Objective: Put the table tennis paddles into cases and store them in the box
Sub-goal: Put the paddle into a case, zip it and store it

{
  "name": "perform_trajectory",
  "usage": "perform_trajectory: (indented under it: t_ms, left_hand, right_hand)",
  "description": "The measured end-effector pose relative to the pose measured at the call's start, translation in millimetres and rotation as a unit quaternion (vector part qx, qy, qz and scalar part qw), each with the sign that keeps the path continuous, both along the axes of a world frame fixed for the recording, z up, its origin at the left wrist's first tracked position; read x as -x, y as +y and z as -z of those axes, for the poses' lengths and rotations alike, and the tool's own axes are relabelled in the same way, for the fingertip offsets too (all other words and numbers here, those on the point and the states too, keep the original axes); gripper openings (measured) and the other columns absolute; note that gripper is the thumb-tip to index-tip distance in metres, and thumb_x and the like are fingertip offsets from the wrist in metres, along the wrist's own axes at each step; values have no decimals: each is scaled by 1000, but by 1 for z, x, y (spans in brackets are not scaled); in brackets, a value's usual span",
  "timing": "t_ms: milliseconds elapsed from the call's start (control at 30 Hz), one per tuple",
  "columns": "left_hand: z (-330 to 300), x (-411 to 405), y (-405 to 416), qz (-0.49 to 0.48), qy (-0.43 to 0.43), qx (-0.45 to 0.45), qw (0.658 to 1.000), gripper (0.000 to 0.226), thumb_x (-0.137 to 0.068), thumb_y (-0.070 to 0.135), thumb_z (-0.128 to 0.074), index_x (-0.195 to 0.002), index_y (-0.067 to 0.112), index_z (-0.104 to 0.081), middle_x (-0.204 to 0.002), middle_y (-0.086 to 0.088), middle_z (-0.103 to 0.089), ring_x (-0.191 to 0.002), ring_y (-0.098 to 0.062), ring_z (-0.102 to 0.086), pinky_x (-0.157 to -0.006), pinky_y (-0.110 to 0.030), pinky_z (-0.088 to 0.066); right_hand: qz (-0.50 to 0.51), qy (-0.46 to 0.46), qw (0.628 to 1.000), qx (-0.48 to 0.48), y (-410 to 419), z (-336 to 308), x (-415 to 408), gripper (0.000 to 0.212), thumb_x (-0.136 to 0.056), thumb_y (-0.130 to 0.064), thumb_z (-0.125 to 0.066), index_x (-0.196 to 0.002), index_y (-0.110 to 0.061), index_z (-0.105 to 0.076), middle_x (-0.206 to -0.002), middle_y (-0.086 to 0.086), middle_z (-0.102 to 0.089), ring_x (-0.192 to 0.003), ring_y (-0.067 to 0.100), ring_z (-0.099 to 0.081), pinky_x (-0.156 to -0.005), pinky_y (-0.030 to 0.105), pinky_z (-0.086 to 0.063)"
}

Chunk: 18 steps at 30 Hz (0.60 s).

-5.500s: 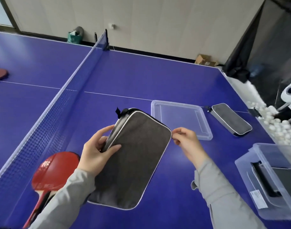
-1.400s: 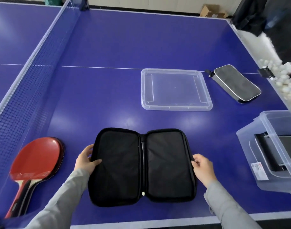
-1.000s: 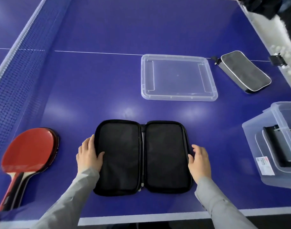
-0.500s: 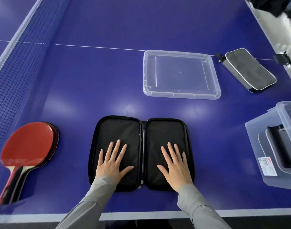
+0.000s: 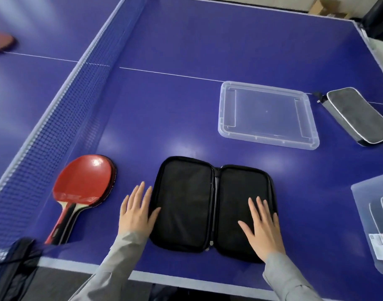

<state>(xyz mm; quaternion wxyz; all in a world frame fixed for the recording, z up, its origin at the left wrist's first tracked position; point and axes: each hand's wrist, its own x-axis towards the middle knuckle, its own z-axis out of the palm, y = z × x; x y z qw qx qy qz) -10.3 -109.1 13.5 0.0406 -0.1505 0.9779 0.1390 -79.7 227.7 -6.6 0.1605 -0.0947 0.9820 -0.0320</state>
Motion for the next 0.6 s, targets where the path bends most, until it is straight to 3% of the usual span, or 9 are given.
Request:
perform_trajectory:
  t_ms: [67, 133, 167, 300, 400, 600]
  left_hand:
    - [0, -17, -33, -80, 59, 21, 995, 66, -92, 53, -38, -135, 5, -51, -144, -16, -45, -130, -36, -45, -104, -53, -36]
    - [-1, -35, -66, -166, 86, 38, 982, 66, -83, 32, -68, -138, 4, -45, -147, -16, -40, -132, -37, -40, -103, -56, -33]
    - [-2, -45, -82, -206, 86, 34, 974, 73, -79, 26, -75, -140, 6, -41, -148, -16, -38, -133, -37, -37, -103, -56, -31]
    - [0, -78, -129, -313, 48, 3, 949, 85, -74, 28, -78, -142, 7, -33, -145, -20, -37, -131, -41, -34, -100, -60, -31]
    - [8, -86, -146, -341, -19, -33, 939, 87, -72, 34, -80, -141, 6, -34, -137, -23, -43, -128, -42, -37, -97, -59, -35]
    - [21, -78, -156, -332, -65, -51, 940, 50, -78, 33, -73, -115, 5, -54, -111, -16, -54, -110, -37, -45, -77, -51, -45]
  right_hand:
    - [13, 3, 1000, -9, 4, -3, 1, 84, -78, -75, 11, -149, -30, 9, -161, 1, -1, -149, 20, 1, -118, 43, -13]
    - [32, -2, 999, -16, 4, -7, 2, 74, -90, -66, -19, -147, -30, 12, -162, 1, -2, -149, 19, 0, -119, 43, -15]
    - [38, -5, 999, -21, 3, -9, 2, 75, -93, -60, -28, -148, -29, 10, -162, 1, -2, -149, 19, 0, -119, 43, -15]
    - [64, -18, 997, -26, 1, -18, -1, 74, -95, -55, -35, -151, -26, 3, -161, 1, -2, -149, 18, 1, -119, 41, -13]
    - [73, -21, 996, -37, -3, -22, -5, 74, -95, -54, -34, -152, -25, 2, -161, 1, -2, -149, 18, 2, -119, 41, -15]
    - [77, -29, 995, -60, -12, -26, -15, 73, -96, -54, -34, -152, -25, 3, -161, 1, -1, -149, 18, 1, -119, 39, -15]
